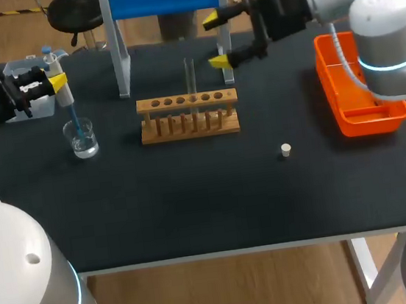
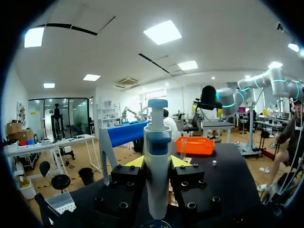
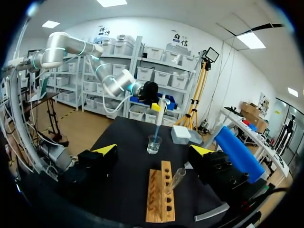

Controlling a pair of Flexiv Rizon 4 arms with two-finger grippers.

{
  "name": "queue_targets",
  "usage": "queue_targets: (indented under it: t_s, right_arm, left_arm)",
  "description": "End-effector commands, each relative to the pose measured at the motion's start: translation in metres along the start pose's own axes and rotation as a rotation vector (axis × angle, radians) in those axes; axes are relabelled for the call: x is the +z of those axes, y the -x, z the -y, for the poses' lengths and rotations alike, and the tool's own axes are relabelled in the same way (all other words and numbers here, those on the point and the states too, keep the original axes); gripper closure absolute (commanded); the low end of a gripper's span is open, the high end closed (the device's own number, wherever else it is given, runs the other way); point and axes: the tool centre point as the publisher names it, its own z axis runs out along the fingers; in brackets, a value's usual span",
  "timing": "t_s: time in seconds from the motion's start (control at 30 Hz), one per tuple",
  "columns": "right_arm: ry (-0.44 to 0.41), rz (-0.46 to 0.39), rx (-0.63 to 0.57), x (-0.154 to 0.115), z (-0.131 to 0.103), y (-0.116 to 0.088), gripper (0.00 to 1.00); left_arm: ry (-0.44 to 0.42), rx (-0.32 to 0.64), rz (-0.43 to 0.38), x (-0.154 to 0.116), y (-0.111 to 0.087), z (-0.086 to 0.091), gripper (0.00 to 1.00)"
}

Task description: Invert the test tube, pick up the pipette, mount the tip to pipette, aspirate from beaker and dispense into the tube, eject the tip, return the pipette, and cap with the stopper.

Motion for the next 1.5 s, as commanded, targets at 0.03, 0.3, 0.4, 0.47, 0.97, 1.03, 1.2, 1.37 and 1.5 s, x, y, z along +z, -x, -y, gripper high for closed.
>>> queue_targets:
  t_s: [0.03, 0.3, 0.4, 0.47, 0.97, 1.03, 1.2, 1.37, 1.5]
  right_arm:
    - [0.023, -0.022, -0.005, -0.006, 0.018, 0.002, 0.0]
    - [0.012, -0.034, -0.005, 0.009, 0.052, 0.003, 0.0]
    - [0.008, -0.031, 0.012, 0.015, 0.062, 0.005, 0.0]
    - [0.004, -0.029, 0.022, 0.019, 0.068, 0.007, 0.0]
    - [-0.026, -0.028, 0.078, 0.052, 0.099, 0.029, 0.0]
    - [-0.031, -0.031, 0.087, 0.056, 0.101, 0.032, 0.0]
    - [-0.04, -0.046, 0.108, 0.069, 0.107, 0.04, 0.0]
    - [-0.048, -0.046, 0.126, 0.081, 0.109, 0.047, 0.0]
    - [-0.062, -0.039, 0.135, 0.089, 0.11, 0.049, 0.0]
  left_arm:
    - [0.001, 0.0, -0.002, -0.001, 0.0, 0.001, 1.0]
    - [0.001, 0.0, -0.002, -0.001, 0.0, 0.001, 1.0]
    - [0.001, 0.0, -0.002, -0.001, 0.0, 0.001, 1.0]
    - [0.001, 0.0, -0.002, -0.001, 0.0, 0.001, 1.0]
    - [0.001, 0.0, -0.002, -0.001, 0.0, 0.001, 1.0]
    - [0.001, 0.0, -0.002, -0.001, 0.0, 0.001, 1.0]
    - [0.001, 0.0, -0.002, -0.001, 0.0, 0.001, 1.0]
    - [0.001, 0.0, -0.002, -0.001, 0.0, 0.001, 1.0]
    - [0.001, 0.0, -0.002, -0.001, 0.0, 0.001, 1.0]
